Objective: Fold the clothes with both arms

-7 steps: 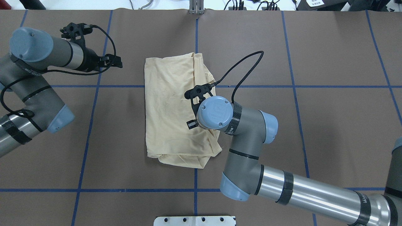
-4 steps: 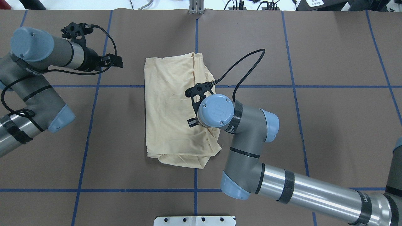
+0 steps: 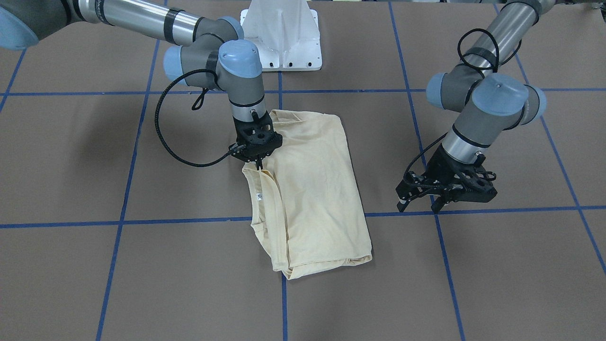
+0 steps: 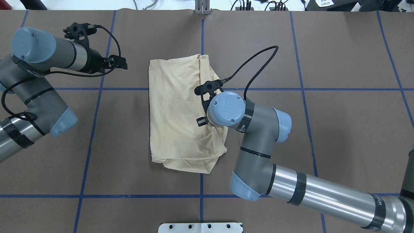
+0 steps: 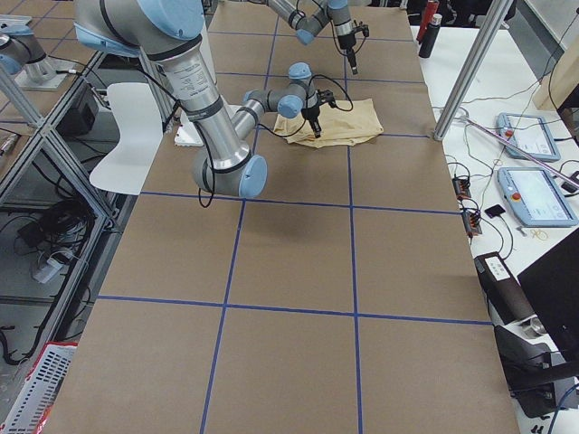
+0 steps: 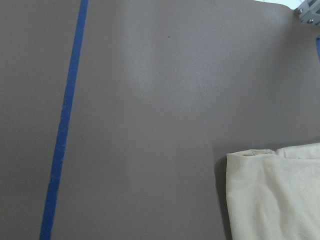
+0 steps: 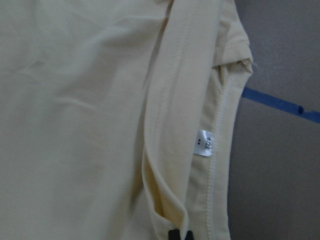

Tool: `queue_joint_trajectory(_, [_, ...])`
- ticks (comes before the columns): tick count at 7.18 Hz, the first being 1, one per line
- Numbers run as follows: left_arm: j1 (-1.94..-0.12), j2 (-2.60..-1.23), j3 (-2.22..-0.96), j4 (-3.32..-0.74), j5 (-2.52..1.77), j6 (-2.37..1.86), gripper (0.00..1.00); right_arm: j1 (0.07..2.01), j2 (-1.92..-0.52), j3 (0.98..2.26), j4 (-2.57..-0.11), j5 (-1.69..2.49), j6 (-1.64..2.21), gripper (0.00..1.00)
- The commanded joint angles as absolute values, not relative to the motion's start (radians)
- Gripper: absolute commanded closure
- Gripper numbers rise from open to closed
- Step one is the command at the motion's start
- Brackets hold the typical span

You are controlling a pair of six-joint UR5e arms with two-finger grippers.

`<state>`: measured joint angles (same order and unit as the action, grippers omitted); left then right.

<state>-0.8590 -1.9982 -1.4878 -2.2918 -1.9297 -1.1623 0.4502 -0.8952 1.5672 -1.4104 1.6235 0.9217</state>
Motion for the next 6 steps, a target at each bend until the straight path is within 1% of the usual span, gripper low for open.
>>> queue_joint_trajectory(1, [-0.858,-1.999,-1.486,-2.292,-1.930,-1.164,0.00,0.453,-0.934,1.684,-1.533,1.629,0.931,1.00])
queue_joint_trajectory(2, [-0.857,-1.999,-1.486,-2.292,-1.928,-1.164,0.00,0.448,-0.952,1.709,-1.567,1.631,0.951,1.00])
queue_joint_trajectory(5, [-0.857,-2.002,-1.471,-2.292,-1.928,-1.161,0.00,0.431,-0.963,1.694,-1.563,1.628,0.971,1.00])
queue_joint_trajectory(6, [-0.856,-2.002,-1.471,-2.292,-1.930,-1.160,0.00,0.440,-0.968,1.690,-1.551,1.626,0.969,0.01])
